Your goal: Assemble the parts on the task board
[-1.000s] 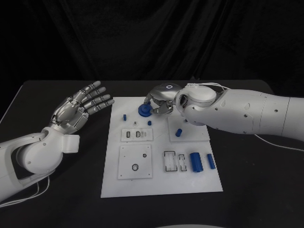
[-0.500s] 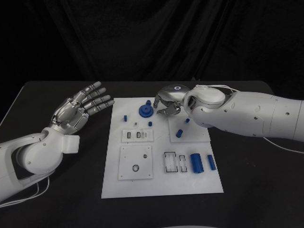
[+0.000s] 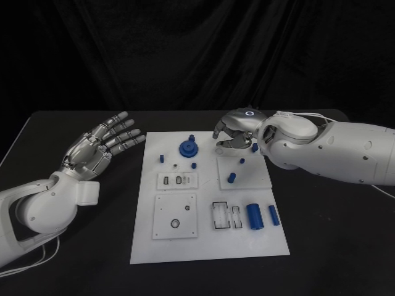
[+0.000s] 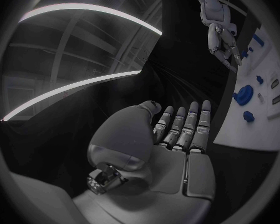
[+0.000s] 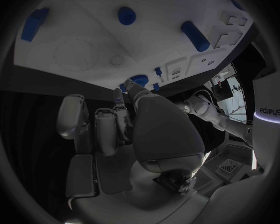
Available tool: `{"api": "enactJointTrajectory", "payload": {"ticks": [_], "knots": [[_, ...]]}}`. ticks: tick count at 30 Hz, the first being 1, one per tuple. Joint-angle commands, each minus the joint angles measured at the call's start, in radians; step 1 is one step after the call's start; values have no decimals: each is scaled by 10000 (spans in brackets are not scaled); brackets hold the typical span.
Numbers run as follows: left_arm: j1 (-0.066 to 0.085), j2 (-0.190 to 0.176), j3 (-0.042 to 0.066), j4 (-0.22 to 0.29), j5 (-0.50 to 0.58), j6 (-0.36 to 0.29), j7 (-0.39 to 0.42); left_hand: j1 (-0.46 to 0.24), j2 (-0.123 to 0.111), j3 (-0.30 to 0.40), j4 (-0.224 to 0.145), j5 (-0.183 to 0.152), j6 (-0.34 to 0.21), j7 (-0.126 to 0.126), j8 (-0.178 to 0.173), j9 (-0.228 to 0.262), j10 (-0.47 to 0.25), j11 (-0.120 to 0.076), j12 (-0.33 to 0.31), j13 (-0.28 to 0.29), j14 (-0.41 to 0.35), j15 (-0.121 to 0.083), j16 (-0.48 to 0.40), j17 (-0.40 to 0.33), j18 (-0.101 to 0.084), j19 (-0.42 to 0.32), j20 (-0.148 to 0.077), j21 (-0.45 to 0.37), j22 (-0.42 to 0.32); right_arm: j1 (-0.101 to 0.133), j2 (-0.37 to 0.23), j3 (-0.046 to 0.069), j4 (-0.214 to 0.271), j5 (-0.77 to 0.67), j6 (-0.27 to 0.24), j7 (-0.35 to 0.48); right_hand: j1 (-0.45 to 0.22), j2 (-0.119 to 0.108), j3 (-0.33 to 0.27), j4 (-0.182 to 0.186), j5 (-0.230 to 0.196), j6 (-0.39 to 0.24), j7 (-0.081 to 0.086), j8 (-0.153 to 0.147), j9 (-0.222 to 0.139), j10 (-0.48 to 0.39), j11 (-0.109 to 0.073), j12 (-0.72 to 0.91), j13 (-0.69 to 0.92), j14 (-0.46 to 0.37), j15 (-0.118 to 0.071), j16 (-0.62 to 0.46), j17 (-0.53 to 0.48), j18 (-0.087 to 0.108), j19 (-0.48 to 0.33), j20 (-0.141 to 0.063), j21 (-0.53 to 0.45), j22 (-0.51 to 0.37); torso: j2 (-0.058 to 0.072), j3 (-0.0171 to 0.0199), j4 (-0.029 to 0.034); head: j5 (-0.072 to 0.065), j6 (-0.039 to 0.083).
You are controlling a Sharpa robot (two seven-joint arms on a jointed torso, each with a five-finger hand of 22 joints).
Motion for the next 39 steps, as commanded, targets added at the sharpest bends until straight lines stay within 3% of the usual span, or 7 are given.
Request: {"api": "enactJointTrajectory", "payload": {"ticks": [1,4,7,16,22,27,39], "knots": [[-3,23,9,12,25,47,101,11,66,80,-4,-55,-12,47,47,3,7,91,41,0,-62,-13,62,-14,-95,-82,15,-45,-9,207,-361,6,301,-61,-149,-549,-87,13,-37,46,-34,-52,-47,-69,-5,151,-25,74,507,384,19,36,1197,27,104,-9,110,597,-7,-6,-4,-32,34],[-4,69,9,-4,25,65,91,11,66,80,-4,-55,-12,47,47,3,7,91,41,0,-62,-13,62,-14,-95,-82,15,-45,-9,366,-807,2,566,-61,-56,-660,-135,-5,-92,131,-75,-135,-97,-170,-26,316,-84,131,619,439,-34,84,1278,-9,221,-53,243,708,-12,-14,0,-67,57],[-4,129,9,-26,25,95,74,14,67,96,-13,-62,-8,49,50,4,10,94,46,1,-68,-10,68,-15,-97,-84,16,-44,-9,446,-1264,-7,744,-58,-173,-623,-160,-35,-182,304,-96,-174,-359,-388,-153,592,-352,139,616,812,-294,506,2001,-187,769,-298,907,1199,-23,-16,-8,-76,91],[-5,210,9,-51,26,121,47,15,69,114,-21,-70,-5,52,52,5,13,97,52,1,-75,-7,73,-17,-100,-86,16,-43,-9,216,-2329,-22,942,250,-344,-680,-249,-147,-341,565,-278,-301,-364,-644,-355,579,-387,-12,361,744,-340,326,1748,-203,840,-372,932,1258,-79,-19,-80,-3,13],[-5,254,9,-75,26,162,23,15,69,114,-21,-70,-5,52,52,5,13,97,52,1,-75,-7,73,-17,-100,-86,16,-43,-9,-53,-2556,-26,872,372,-196,-833,-235,-227,-470,745,-410,-816,-389,-758,-634,455,-403,-147,138,657,-349,127,1491,-151,720,-378,700,1148,-78,-32,-36,-45,-45],[-6,280,9,-94,26,207,3,14,72,127,-26,-77,-14,53,50,4,14,100,56,1,-81,-5,77,-18,-102,-89,16,-42,-9,-283,-2553,-29,747,406,-233,-812,-224,-258,-527,806,-470,-985,-373,-746,-734,434,-397,-173,106,641,-350,83,1443,-134,681,-381,616,1111,-62,-33,-56,-36,-82],[-12,295,9,-143,24,255,-31,15,79,146,-32,-83,-19,54,48,3,12,102,59,1,-89,-4,81,-20,-104,-92,15,-42,-9,-485,-2458,-34,560,423,-323,-752,-303,-361,-729,1020,-850,-983,-299,-708,-834,370,-329,-229,18,607,-297,-15,1337,-112,634,-342,483,1064,-57,-8,-68,-46,-164]]}}
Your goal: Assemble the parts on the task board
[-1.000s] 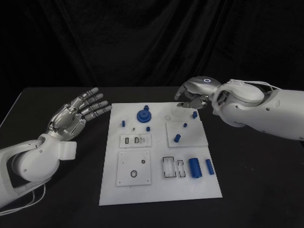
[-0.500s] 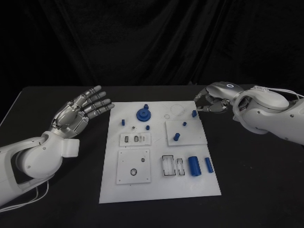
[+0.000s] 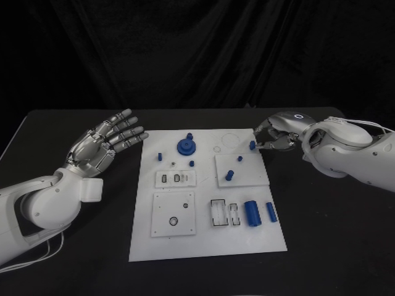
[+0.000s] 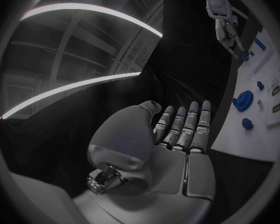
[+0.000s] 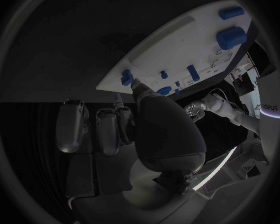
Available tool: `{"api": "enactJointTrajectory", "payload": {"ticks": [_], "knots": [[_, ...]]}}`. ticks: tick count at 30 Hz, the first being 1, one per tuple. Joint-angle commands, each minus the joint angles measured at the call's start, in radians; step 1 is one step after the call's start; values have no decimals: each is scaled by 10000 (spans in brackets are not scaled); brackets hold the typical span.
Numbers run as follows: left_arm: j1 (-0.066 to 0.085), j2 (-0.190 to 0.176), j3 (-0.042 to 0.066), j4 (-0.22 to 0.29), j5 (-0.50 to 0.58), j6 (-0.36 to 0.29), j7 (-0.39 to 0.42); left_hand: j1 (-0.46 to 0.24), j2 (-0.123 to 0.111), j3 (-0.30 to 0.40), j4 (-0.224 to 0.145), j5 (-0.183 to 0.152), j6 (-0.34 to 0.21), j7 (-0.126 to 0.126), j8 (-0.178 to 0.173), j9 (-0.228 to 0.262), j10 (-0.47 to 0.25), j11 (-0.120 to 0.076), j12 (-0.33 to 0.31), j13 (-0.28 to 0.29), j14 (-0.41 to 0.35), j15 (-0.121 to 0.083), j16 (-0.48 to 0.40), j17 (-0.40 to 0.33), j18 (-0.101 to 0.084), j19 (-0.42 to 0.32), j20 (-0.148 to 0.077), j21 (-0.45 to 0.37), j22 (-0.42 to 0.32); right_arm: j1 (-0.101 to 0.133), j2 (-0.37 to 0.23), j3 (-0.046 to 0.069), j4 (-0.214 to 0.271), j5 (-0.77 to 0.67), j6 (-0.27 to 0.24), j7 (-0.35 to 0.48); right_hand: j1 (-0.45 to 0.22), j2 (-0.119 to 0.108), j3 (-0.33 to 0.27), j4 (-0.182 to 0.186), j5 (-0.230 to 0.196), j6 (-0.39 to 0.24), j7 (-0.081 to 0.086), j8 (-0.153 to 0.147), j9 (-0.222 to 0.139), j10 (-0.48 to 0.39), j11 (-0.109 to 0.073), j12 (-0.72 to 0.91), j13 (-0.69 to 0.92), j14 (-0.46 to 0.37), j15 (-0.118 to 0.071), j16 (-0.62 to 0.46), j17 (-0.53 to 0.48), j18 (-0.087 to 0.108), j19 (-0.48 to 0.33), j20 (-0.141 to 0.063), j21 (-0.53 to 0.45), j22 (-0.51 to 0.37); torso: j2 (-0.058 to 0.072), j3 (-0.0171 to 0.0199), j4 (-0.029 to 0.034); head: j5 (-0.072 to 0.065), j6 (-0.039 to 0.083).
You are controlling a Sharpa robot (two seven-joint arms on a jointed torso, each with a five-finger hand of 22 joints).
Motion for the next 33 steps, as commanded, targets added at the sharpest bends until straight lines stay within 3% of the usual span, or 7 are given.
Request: {"api": "enactJointTrajectory", "payload": {"ticks": [1,20,23,28,33], "knots": [[-9,20,9,0,24,181,41,15,79,51,8,-40,-19,54,48,3,-24,67,59,1,-89,-3,44,-13,-105,-57,-20,-42,-8,-35,34,3,-58,20,-134,-177,12,-116,-15,56,-75,-35,40,15,-19,-87,35,-67,-4,602,-44,-60,1318,60,-91,21,-98,1040,1,19,-23,-2,-20],[-11,5,9,-23,24,209,-29,15,79,51,8,-40,-19,54,48,3,-24,67,59,1,-89,-3,44,-13,-105,-57,-20,-42,-8,-297,377,3,-425,-19,-119,-446,349,-192,-67,8,56,-29,132,50,-108,-466,117,-323,-407,408,32,-411,896,178,-402,91,-653,760,-31,-3,-19,27,-81],[-12,8,9,-32,24,224,-45,11,81,81,-3,-54,-32,56,45,2,-27,70,65,0,-103,-2,53,-16,-109,-63,-22,-41,-8,-325,438,4,-491,-30,-165,-428,491,-203,-80,-17,168,-69,145,36,-158,-906,150,-614,-872,87,78,-962,247,326,-804,140,-1346,392,-28,-1,-15,21,-91],[-13,18,9,-51,24,249,-76,11,81,81,-3,-54,-32,56,45,2,-27,70,65,0,-103,-2,53,-16,-109,-63,-22,-41,-8,-364,525,4,-555,-38,-234,-371,523,-201,-82,-23,190,-75,144,38,-168,-952,150,-648,-916,36,79,-1057,144,343,-850,147,-1439,347,-24,2,-11,10,-113],[-15,23,9,-63,24,269,-112,11,81,81,-3,-54,-32,56,45,2,-27,70,65,0,-103,-2,53,-16,-109,-63,-22,-41,-8,-389,579,5,-584,-40,-271,-311,561,-177,-95,-17,275,215,141,183,-82,-956,148,-659,-913,32,77,-1098,126,349,-856,151,-1517,325,-21,2,-20,17,-134]]}}
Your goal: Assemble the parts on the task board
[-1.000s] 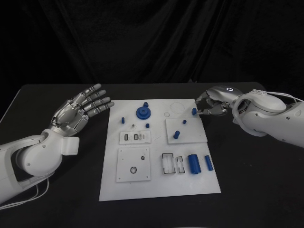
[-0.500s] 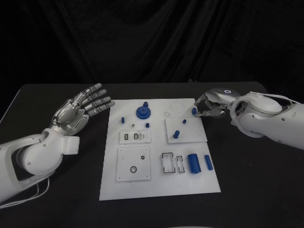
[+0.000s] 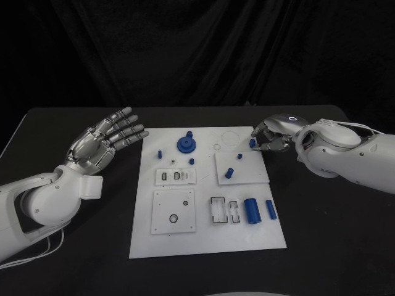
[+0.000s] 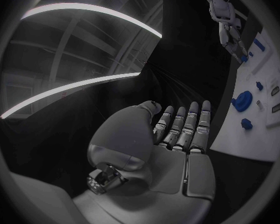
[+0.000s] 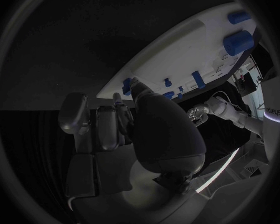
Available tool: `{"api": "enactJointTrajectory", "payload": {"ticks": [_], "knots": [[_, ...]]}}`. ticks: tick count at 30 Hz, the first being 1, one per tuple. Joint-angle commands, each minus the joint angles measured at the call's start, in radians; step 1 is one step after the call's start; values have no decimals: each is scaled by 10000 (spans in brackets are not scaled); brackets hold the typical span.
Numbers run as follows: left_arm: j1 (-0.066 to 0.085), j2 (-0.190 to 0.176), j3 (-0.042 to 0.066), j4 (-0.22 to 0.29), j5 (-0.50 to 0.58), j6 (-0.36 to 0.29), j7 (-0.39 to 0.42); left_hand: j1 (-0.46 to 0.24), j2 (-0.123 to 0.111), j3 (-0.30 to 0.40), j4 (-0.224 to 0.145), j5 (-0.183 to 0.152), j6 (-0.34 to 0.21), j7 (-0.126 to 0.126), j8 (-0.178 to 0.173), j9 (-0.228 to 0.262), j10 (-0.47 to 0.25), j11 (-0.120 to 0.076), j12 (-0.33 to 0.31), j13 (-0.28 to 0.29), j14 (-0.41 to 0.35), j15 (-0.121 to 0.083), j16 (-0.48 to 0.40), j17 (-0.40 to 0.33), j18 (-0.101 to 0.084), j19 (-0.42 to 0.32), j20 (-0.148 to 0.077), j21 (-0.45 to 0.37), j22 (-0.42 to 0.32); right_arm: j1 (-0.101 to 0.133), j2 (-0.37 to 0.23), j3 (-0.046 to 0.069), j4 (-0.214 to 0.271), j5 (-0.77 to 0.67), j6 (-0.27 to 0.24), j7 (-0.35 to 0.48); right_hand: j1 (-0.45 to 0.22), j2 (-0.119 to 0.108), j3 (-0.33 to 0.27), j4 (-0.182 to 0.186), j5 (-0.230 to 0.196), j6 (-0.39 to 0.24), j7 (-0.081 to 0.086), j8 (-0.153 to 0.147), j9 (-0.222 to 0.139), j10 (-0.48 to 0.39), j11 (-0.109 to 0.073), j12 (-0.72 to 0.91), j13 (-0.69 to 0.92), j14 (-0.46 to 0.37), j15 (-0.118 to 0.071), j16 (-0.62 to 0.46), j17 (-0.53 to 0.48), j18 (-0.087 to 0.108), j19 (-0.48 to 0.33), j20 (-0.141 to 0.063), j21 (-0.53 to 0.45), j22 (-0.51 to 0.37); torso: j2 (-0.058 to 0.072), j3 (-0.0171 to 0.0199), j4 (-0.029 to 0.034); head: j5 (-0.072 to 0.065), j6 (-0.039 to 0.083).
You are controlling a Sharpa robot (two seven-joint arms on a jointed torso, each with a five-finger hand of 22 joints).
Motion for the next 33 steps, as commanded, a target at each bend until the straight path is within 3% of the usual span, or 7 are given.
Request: {"api": "enactJointTrajectory", "payload": {"ticks": [1,12,19,26,27,33], "knots": [[-12,16,9,4,24,182,11,10,81,82,-3,-54,-32,56,45,2,-26,71,65,0,-67,35,54,-9,-109,-63,-22,-41,-8,-38,25,4,-26,-60,-210,-99,80,-19,-32,-21,61,59,-11,45,18,-65,-26,-64,-6,33,77,-42,129,104,-69,-27,-48,328,7,1,-5,1,-14],[-15,15,9,-13,24,203,-41,8,78,95,-9,-61,-38,59,43,1,-29,73,68,-1,-75,36,58,-10,-112,-66,-22,-41,-8,-69,121,5,-75,-61,-249,-10,111,-13,-45,-27,214,253,-23,139,102,-47,-39,-59,13,38,65,-75,108,108,-56,-35,-105,314,7,5,-11,17,-36],[-17,25,9,-37,24,226,-87,8,78,95,-9,-61,-38,59,43,1,-29,73,68,-1,-75,36,58,-10,-112,-66,-22,-41,-8,-82,167,5,-93,-61,-306,81,256,12,1,-109,770,629,-62,358,375,-41,-75,-72,19,59,35,-107,108,107,-8,-66,-180,317,0,-2,-4,30,-75],[-22,41,9,-75,24,251,-122,6,74,109,-18,-66,-50,61,39,-1,-33,75,70,-1,-83,37,63,-12,-114,-70,-23,-40,-8,-94,195,6,-105,-61,-404,158,433,52,202,-250,1859,825,-94,617,707,-40,-114,-98,31,75,-1,-131,123,105,41,-106,-251,343,3,-1,-4,35,-89],[-24,40,9,-80,24,254,-129,6,74,109,-18,-66,-50,61,39,-1,-33,75,70,-1,-83,37,63,-12,-114,-70,-23,-40,-8,-95,196,6,-104,-61,-489,194,501,87,303,-313,2230,1014,-123,782,846,-11,-143,-86,67,94,-20,-110,159,100,72,-126,-234,373,3,-2,-2,36,-92],[-29,30,9,-91,24,267,-152,6,68,122,-28,-71,-59,65,37,-2,-40,77,70,-3,-92,38,67,-14,-116,-75,-24,-41,-8,-96,176,8,-60,-54,-1156,450,522,141,484,-398,2885,1229,-173,1116,1149,103,-182,-32,184,149,-65,-45,255,71,168,-165,-144,470,4,-4,-7,75,-90]]}}
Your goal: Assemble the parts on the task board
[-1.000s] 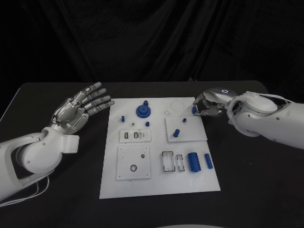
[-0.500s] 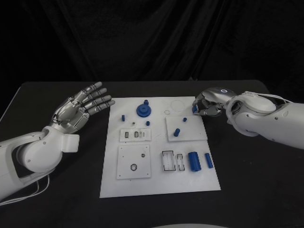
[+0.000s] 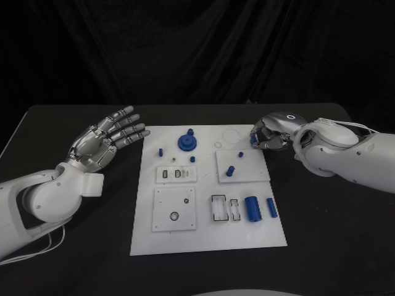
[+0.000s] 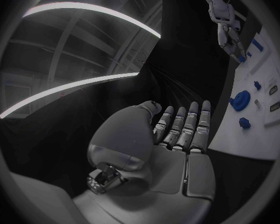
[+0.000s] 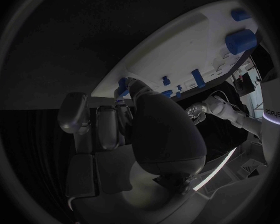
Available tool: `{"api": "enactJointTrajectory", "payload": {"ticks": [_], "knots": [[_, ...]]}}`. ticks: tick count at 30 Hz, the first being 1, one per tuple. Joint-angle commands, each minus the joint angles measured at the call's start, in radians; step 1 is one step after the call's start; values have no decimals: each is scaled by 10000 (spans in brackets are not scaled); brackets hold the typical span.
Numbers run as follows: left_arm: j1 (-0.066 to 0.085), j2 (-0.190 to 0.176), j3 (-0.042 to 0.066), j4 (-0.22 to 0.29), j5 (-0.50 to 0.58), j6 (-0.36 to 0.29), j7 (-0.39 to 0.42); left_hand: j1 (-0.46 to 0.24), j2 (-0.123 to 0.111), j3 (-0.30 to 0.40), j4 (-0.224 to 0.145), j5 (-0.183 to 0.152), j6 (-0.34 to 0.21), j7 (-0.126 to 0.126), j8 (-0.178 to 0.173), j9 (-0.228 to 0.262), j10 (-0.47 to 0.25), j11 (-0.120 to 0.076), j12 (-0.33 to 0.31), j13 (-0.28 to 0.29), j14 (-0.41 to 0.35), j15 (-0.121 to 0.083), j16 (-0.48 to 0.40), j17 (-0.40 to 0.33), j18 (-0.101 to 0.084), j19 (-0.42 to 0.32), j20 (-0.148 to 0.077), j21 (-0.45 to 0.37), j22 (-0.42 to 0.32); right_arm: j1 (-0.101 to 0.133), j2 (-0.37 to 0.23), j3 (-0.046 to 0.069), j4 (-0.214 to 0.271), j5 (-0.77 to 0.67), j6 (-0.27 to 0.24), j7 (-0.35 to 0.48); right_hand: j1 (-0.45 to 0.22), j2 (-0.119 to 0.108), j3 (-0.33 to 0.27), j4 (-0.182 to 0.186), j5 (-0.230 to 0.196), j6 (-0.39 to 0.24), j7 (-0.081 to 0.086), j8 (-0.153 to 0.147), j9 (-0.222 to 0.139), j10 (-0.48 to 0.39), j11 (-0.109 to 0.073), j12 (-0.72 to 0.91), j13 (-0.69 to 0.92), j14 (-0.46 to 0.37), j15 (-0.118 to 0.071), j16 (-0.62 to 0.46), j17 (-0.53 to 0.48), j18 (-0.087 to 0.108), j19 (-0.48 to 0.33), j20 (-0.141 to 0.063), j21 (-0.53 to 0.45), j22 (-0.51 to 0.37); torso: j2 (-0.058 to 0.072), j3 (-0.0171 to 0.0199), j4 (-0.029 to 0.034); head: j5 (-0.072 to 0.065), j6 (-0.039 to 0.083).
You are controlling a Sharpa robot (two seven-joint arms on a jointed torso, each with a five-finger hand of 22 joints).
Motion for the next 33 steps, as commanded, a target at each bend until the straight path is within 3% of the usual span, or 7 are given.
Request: {"api": "enactJointTrajectory", "payload": {"ticks": [1,3,10,16,20,29,33], "knots": [[-16,3,9,7,24,178,30,6,68,49,-10,-38,-24,30,37,-2,-2,41,29,-2,-57,2,67,-15,-116,-75,-24,-41,-8,-26,-32,8,64,-46,-940,313,15,69,88,7,255,93,-6,153,143,56,-41,22,65,162,-67,47,278,69,56,-44,69,487,1,-3,-3,32,4],[-17,-6,9,9,24,177,28,6,68,49,-10,-38,-24,30,37,-2,-2,41,29,-2,-57,2,67,-15,-116,-75,-24,-41,-8,-23,-58,12,150,-40,-1238,368,28,48,177,-41,566,108,-13,267,266,107,-49,44,116,186,-78,72,315,57,100,-59,114,534,-1,-4,-3,47,6],[-19,-28,9,14,20,150,27,6,65,55,-15,-40,-22,32,37,-2,-6,41,29,-3,-62,3,69,-16,-117,-78,-25,-41,-8,182,-160,27,1086,-53,-1942,442,-12,-31,207,-69,653,164,11,395,391,260,15,137,283,258,-52,196,466,20,193,-51,254,630,-4,-2,-14,134,-19],[-20,6,9,20,4,134,31,5,60,62,-21,-41,-9,33,42,0,-7,42,31,-3,-66,4,72,-17,-118,-80,-25,-41,-8,409,83,31,2252,-469,-1523,238,-93,-87,252,-139,605,283,-18,630,627,575,42,359,649,399,-21,435,744,-34,370,-17,519,806,-2,-2,-15,244,-86],[-20,8,9,21,-16,124,30,5,60,62,-21,-41,-9,33,42,0,-7,42,31,-3,-66,4,72,-17,-118,-80,-25,-41,-8,367,467,30,2652,-609,-948,4,-101,-100,300,-235,726,353,-56,777,789,782,35,509,912,492,-40,614,952,-70,486,-34,710,928,-5,-6,-7,334,-126],[-20,37,9,35,-79,105,32,5,57,70,-26,-41,7,34,48,2,-7,43,33,-3,-68,4,75,-17,-119,-81,-25,-41,-8,10,1532,33,2521,-975,-140,-513,-153,-124,348,-366,792,482,-96,974,1009,917,25,609,1098,568,-46,770,1138,-84,552,-39,797,1004,-4,-23,58,333,-166],[-20,47,9,36,-94,104,27,5,57,70,-26,-41,7,34,48,2,-7,43,33,-3,-68,4,75,-17,-119,-81,-25,-41,-8,-141,1904,34,2327,-1157,77,-775,-216,-133,351,-396,771,456,-105,1001,1074,1008,13,674,1210,609,-59,853,1235,-97,600,-51,871,1052,1,-19,33,402,-203]]}}
